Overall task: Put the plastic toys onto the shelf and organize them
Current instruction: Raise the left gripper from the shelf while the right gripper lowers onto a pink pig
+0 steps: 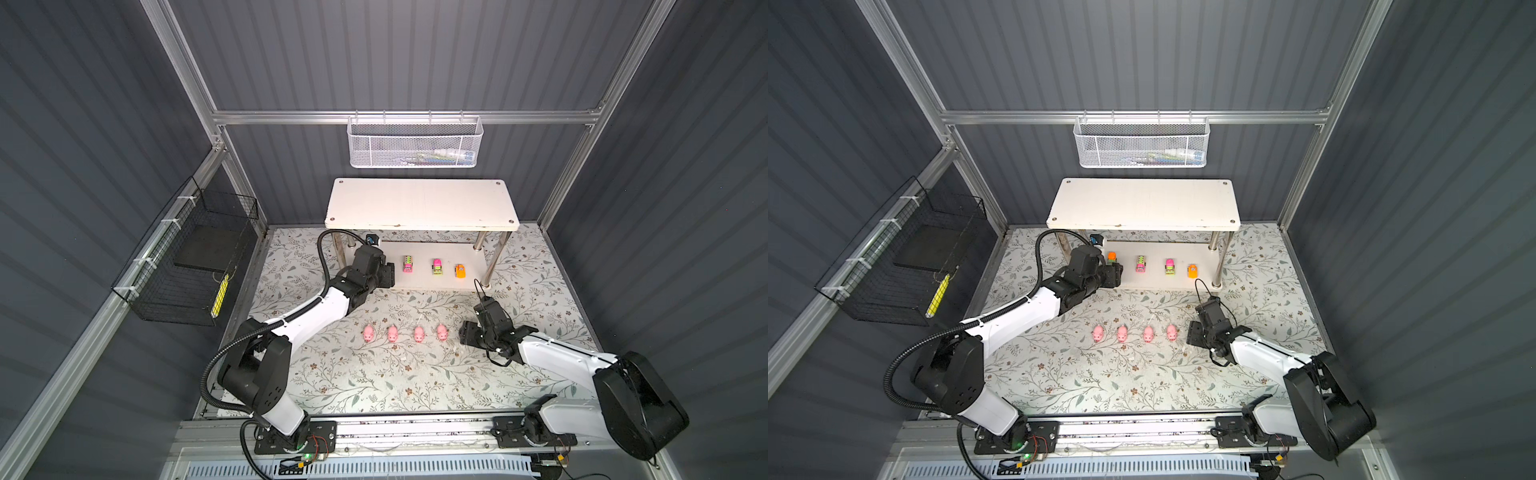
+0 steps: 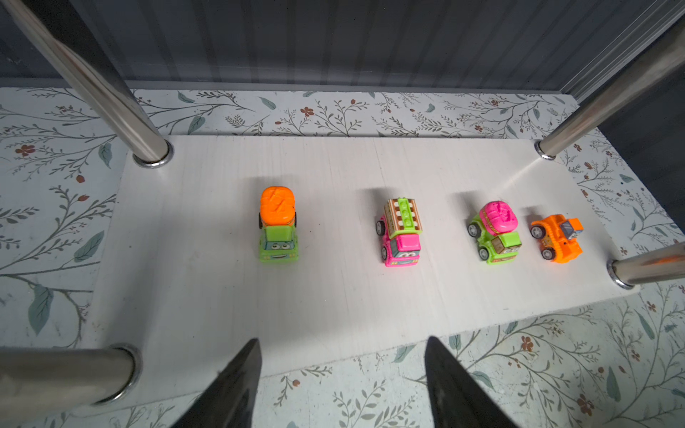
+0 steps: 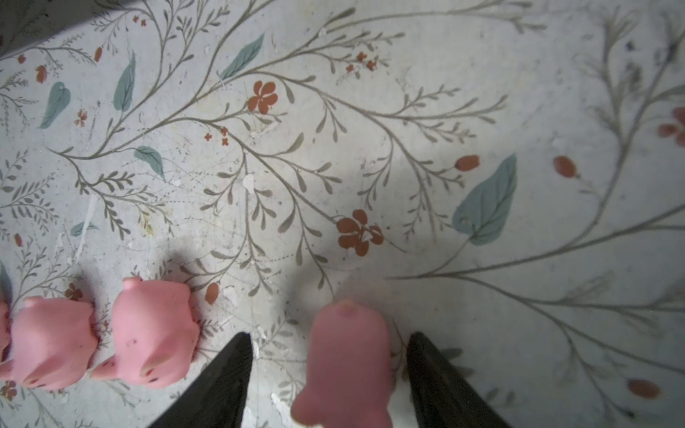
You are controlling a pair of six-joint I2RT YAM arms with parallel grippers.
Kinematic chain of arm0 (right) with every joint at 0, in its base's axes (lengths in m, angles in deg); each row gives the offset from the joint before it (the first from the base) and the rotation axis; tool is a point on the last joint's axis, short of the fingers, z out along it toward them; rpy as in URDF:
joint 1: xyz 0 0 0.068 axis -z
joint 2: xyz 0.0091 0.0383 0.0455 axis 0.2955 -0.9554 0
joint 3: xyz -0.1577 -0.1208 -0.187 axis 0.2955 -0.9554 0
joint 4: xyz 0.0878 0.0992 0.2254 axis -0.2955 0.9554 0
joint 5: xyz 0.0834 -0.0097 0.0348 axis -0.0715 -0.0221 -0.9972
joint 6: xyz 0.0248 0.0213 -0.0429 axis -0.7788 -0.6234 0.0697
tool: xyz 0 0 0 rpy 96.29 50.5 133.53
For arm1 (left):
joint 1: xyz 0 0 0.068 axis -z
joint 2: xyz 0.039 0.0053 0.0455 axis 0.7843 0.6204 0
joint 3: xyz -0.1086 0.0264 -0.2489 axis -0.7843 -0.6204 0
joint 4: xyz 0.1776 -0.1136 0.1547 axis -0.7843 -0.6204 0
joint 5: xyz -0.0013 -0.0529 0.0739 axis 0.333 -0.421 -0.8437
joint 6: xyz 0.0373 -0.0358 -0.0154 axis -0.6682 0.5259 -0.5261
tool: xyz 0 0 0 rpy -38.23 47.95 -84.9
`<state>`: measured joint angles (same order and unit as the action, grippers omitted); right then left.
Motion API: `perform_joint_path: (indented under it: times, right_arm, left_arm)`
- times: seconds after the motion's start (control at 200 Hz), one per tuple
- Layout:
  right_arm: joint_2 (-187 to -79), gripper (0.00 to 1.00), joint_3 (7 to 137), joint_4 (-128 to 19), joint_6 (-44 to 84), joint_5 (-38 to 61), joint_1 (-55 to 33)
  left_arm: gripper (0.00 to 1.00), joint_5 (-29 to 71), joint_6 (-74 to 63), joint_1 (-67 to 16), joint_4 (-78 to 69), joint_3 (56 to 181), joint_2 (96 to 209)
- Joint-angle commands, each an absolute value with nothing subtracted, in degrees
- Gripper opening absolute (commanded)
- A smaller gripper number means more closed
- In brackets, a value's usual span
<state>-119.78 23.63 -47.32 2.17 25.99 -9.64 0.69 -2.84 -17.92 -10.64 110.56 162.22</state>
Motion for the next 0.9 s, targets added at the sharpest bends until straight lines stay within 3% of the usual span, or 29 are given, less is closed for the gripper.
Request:
perform_joint_path:
  times: [0.0, 0.11, 0.655, 0.895]
  right_arm:
    - [-120.8, 0.62, 24.8, -44.7, 1.3, 27.6, -9.9]
    - [-121.0, 0.56, 24.9, -44.2, 1.2, 28.1, -9.9]
    - [-124.1, 0.5, 28.2, -39.3, 0.2, 32.5, -12.7]
    - [-125.8, 0.41, 29.8, -37.6, -0.3, 34.0, -13.8]
  left_arm:
    - [0.7, -0.2, -2.7, -17.7, -10.1, 110.1, 160.1]
    - [0.7, -0.1, -2.7, -17.7, -10.1, 109.8, 159.6]
    - [0.7, -0.1, -2.9, -17.8, -9.9, 109.2, 158.5]
    - [0.7, -0.6, -3.2, -17.7, -9.9, 108.5, 157.9]
